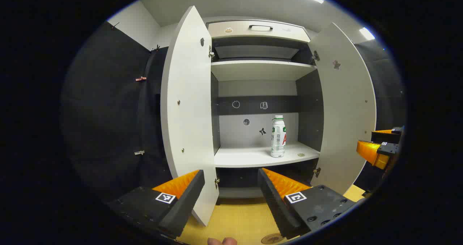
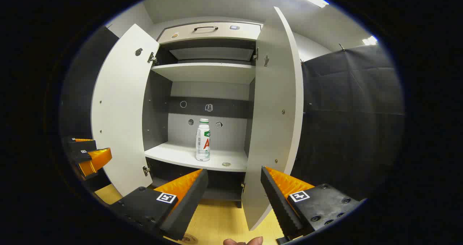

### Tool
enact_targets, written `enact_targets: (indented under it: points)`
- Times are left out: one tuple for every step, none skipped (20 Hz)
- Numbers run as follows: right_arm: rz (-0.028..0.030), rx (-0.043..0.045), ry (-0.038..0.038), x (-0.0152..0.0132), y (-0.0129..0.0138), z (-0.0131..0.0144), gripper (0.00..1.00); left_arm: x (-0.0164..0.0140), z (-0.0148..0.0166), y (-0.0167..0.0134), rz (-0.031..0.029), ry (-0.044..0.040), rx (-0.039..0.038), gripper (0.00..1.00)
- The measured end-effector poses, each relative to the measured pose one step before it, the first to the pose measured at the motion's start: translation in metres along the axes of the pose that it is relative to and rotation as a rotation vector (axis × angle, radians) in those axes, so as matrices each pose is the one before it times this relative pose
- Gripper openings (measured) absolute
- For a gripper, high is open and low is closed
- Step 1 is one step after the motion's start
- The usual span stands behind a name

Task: Grasp the bottle in the cabinet with the left hand and place it on the coaster, then close the right door with the right hand and the left door with the left hand.

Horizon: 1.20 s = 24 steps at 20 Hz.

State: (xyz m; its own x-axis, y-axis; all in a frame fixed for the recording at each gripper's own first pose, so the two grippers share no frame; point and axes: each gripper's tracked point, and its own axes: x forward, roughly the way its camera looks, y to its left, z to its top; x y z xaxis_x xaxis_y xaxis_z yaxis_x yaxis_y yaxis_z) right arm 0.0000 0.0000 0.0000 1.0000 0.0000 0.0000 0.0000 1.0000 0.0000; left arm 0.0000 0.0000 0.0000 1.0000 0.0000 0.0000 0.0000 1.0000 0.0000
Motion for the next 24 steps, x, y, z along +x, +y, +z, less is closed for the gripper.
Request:
enact_targets:
  points:
    - [-0.0029, 0.00726, -0.00453, 0.00009, -0.00042, 0.00018, 0.97, 0.00064, 0.00168, -0.00038, -0.00269, -0.00462, -0.00059, 0.94]
    - [-0.00203, 0.00399, -0.00226, -0.00029, 0.0, 0.00024, 0.97, 0.00072, 0.00166, -0.00053, -0.00357, -0.00524, 0.00222, 0.94]
    - [-0.00355, -0.0007, -0.00242, -0.00003, -0.00031, -0.00052, 0.97, -0.00003, 0.00208, -0.00108, -0.00523, -0.00658, 0.00462, 0.94]
    - [-0.0004, -0.00176, -0.00224, -0.00022, 0.0, -0.00016, 0.97, 0.0001, 0.00179, -0.00092, -0.00451, -0.00837, 0.00546, 0.94]
    - [0.00016, -0.00151, -0.00346, -0.00051, 0.00037, 0.00023, 0.97, -0.00037, 0.00256, -0.0009, -0.00458, -0.00883, 0.00518, 0.94]
    - [0.00078, -0.00167, -0.00216, -0.00051, 0.00037, 0.0005, 0.97, -0.00046, 0.00173, -0.00146, -0.00332, -0.0081, 0.00613, 0.94]
    - [-0.00041, 0.00044, -0.00213, -0.00005, -0.00018, 0.00106, 0.97, -0.00019, 0.00287, -0.00145, -0.00388, -0.00816, 0.00685, 0.94]
    - [0.00014, 0.00349, -0.0012, 0.00015, -0.00016, 0.00053, 0.97, -0.00063, 0.00107, -0.00113, -0.00138, -0.00566, 0.00643, 0.94]
    - [-0.00175, 0.00422, -0.00201, -0.00044, -0.00051, 0.0008, 0.97, -0.00037, 0.00105, -0.00045, -0.00201, -0.00195, 0.00388, 0.94]
    - [0.00127, 0.00409, -0.00307, -0.00039, 0.00034, 0.00147, 0.97, -0.00051, -0.00047, -0.00049, -0.00078, 0.00073, -0.00006, 0.94]
    - [-0.00035, 0.0009, -0.00452, 0.00006, -0.00054, 0.00138, 0.97, -0.00027, 0.00046, -0.00062, -0.00124, 0.00041, -0.00382, 0.94]
    - [-0.00247, -0.00182, -0.00402, 0.00009, -0.00148, 0.00157, 0.97, -0.00089, -0.00029, -0.00088, -0.00253, -0.00046, -0.00485, 0.94]
    - [-0.00226, -0.00159, -0.00275, 0.00009, -0.00052, 0.00042, 0.97, -0.00022, 0.00037, 0.00006, -0.00171, 0.00161, -0.00112, 0.94]
    - [-0.00058, 0.00028, -0.0002, -0.00042, -0.00019, 0.00028, 0.97, -0.00082, -0.00039, 0.00013, -0.00058, -0.00039, 0.00088, 0.94]
    - [0.00077, 0.00029, -0.00024, -0.00062, -0.0002, 0.00008, 0.97, -0.0005, 0.00087, -0.00018, -0.00081, -0.00082, 0.00132, 0.94]
    - [-0.00085, -0.00147, -0.00137, -0.00034, -0.00017, 0.00036, 0.97, -0.00066, -0.00028, -0.00001, -0.00038, -0.00064, 0.00079, 0.94]
    - [0.00029, -0.00253, -0.00174, 0.00014, 0.00003, 0.00007, 0.97, -0.0007, 0.00089, -0.00033, -0.00142, -0.00086, -0.00002, 0.94]
    - [0.0, -0.00155, -0.0016, -0.00049, -0.00003, 0.00041, 0.97, -0.00018, -0.00006, 0.00017, 0.00065, -0.00015, 0.0003, 0.94]
    - [0.00224, -0.00097, -0.00239, -0.0003, 0.00052, 0.00104, 0.97, -0.0006, 0.00087, -0.0003, -0.00131, -0.00118, -0.00051, 0.94]
    - [0.00101, -0.00166, -0.00141, -0.00054, 0.0003, 0.0006, 0.97, -0.00044, 0.00045, -0.001, -0.00067, -0.00043, -0.00089, 0.94]
    - [0.00199, -0.00201, -0.00274, 0.00017, 0.00061, 0.00168, 0.97, -0.00014, 0.00077, -0.00079, -0.00215, -0.00007, -0.00147, 0.94]
    - [0.00146, -0.00136, -0.00278, -0.00102, 0.00024, 0.00131, 0.97, -0.0004, 0.00078, -0.00077, -0.00211, -0.0018, -0.00058, 0.94]
    - [0.00295, -0.00148, -0.00297, -0.00006, 0.00044, 0.00133, 0.97, -0.00004, 0.00148, -0.0011, -0.00213, -0.0018, 0.00015, 0.94]
    - [-0.00005, -0.00164, -0.00309, -0.00055, -0.0002, 0.00175, 0.97, 0.0006, 0.00024, -0.00152, -0.00336, -0.00144, 0.00058, 0.94]
